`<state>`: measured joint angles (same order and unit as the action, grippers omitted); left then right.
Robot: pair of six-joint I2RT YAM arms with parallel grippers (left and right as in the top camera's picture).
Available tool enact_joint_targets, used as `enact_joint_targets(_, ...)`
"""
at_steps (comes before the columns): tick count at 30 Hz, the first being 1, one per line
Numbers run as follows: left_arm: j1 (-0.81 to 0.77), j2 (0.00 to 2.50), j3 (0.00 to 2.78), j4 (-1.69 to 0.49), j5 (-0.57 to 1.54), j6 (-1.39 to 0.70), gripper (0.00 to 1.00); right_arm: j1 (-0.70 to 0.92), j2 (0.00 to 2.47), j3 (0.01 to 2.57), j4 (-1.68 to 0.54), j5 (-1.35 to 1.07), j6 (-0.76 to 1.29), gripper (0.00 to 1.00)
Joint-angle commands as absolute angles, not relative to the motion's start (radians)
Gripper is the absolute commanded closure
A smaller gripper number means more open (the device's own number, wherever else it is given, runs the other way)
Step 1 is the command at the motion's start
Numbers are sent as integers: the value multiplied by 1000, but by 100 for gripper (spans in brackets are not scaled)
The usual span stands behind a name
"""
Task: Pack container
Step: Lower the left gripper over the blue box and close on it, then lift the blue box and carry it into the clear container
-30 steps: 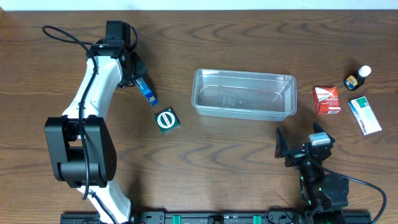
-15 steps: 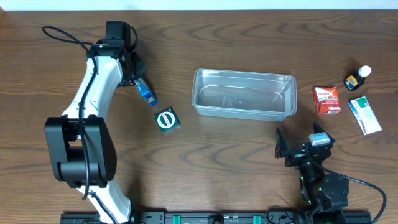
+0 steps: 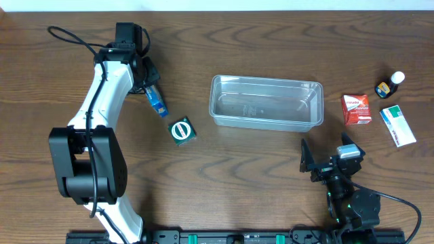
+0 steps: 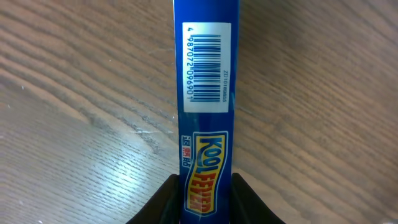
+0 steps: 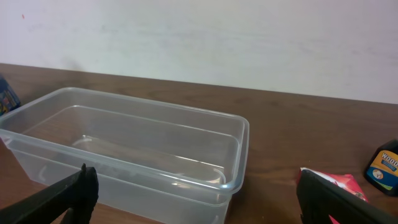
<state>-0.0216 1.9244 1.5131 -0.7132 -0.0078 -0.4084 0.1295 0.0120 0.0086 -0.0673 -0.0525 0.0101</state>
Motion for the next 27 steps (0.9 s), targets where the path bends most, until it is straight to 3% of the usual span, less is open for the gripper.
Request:
enact_joint_targets(1, -19, 1910, 1513, -712, -20, -299, 74, 118, 6, 6, -70, -52, -1, 1)
enact_joint_targets(19, -23, 1744, 1546, -669, -19, -89, 81, 118, 6, 6, -70, -52, -1, 1)
enact_joint_targets(27, -120, 1618, 1546, -618, -19, 64, 81, 118, 6, 6, -70, -52, -1, 1)
